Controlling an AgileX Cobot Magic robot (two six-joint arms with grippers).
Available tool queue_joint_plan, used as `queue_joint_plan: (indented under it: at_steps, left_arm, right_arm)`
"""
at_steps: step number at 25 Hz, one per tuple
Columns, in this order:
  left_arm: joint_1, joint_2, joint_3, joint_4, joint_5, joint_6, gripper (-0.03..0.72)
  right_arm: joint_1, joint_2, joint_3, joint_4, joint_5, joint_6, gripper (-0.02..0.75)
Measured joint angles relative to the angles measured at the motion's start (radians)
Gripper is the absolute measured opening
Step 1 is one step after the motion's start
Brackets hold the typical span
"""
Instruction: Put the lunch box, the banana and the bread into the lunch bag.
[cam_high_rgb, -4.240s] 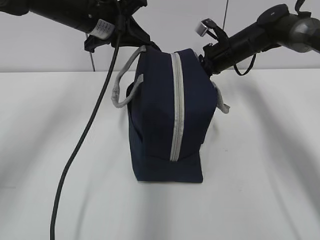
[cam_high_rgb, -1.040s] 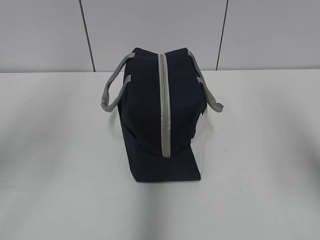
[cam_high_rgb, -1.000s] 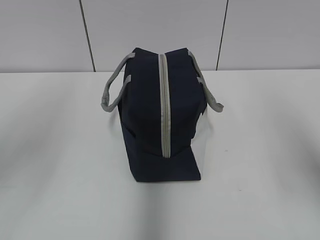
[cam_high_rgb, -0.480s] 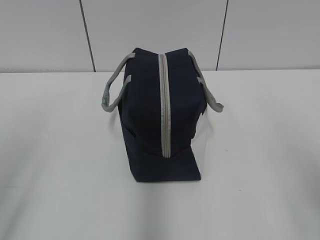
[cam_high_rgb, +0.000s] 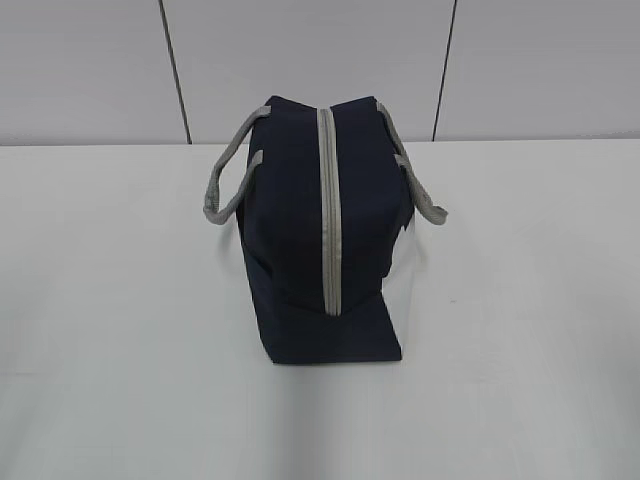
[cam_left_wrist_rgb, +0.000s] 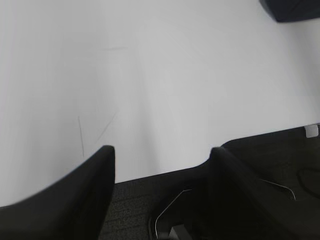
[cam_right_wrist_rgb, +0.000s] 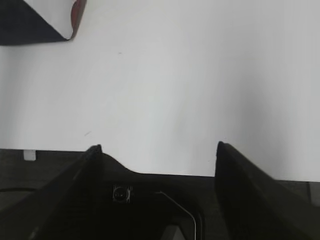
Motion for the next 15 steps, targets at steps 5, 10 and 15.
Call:
queue_joint_plan:
  at_steps: [5,10,15]
  left_arm:
    - [0.0,-0.098,0.021,0.01,-0.015,0.0,0.415]
    - [0.0,-0.139,0.037,0.076,-0.039,0.0,0.414]
    - [0.0,-0.14,0.041,0.086,-0.046,0.0,0.41]
  right_arm:
    - [0.0,-0.078,0.0,-0.078,0.008,0.054,0.529]
    - [0.0,-0.091,0.0,-0.144,0.02,0.062,0.529]
    - [0.0,-0.093,0.003,-0.212,0.008,0.062,0.529]
